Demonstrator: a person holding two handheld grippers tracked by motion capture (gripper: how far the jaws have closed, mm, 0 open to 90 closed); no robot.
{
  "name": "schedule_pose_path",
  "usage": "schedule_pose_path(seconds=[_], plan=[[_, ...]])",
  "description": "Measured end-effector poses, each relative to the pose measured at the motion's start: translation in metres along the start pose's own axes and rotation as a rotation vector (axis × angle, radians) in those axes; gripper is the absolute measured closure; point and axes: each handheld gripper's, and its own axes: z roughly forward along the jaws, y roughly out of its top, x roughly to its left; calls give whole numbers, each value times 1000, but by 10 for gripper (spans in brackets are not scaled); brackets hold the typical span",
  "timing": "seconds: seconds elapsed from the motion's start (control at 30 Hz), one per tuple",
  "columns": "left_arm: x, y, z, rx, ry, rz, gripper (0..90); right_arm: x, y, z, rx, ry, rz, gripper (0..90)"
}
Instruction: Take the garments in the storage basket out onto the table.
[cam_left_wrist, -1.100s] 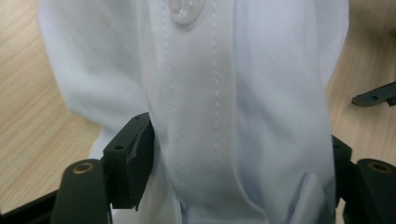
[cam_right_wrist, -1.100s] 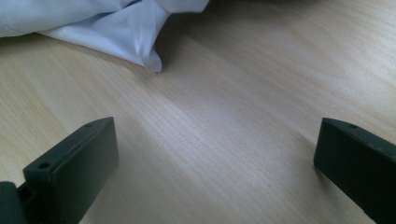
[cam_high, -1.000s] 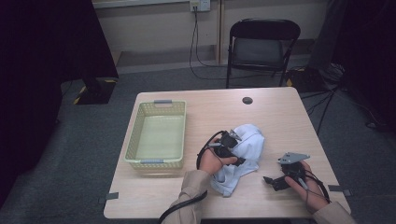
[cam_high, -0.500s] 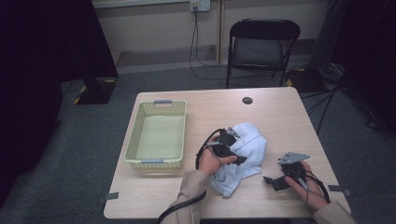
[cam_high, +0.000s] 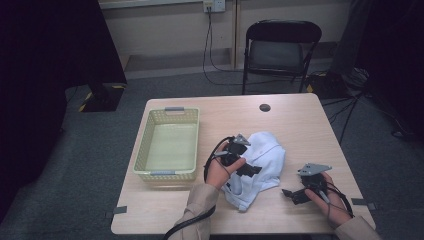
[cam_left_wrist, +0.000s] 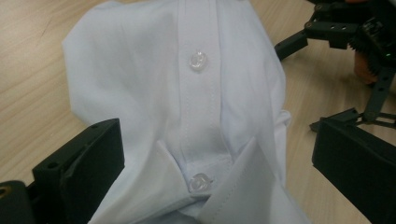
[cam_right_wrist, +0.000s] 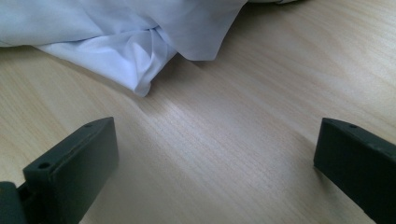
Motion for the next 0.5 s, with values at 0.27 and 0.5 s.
schedule_pose_path(seconds=[0.27, 0.5], plan=[[0, -5, -10, 0, -7, -3, 21, 0, 0, 0, 0, 0, 0, 0], [-1, -9, -18, -13, -25, -10, 20, 0, 0, 0, 0, 0, 0, 0]])
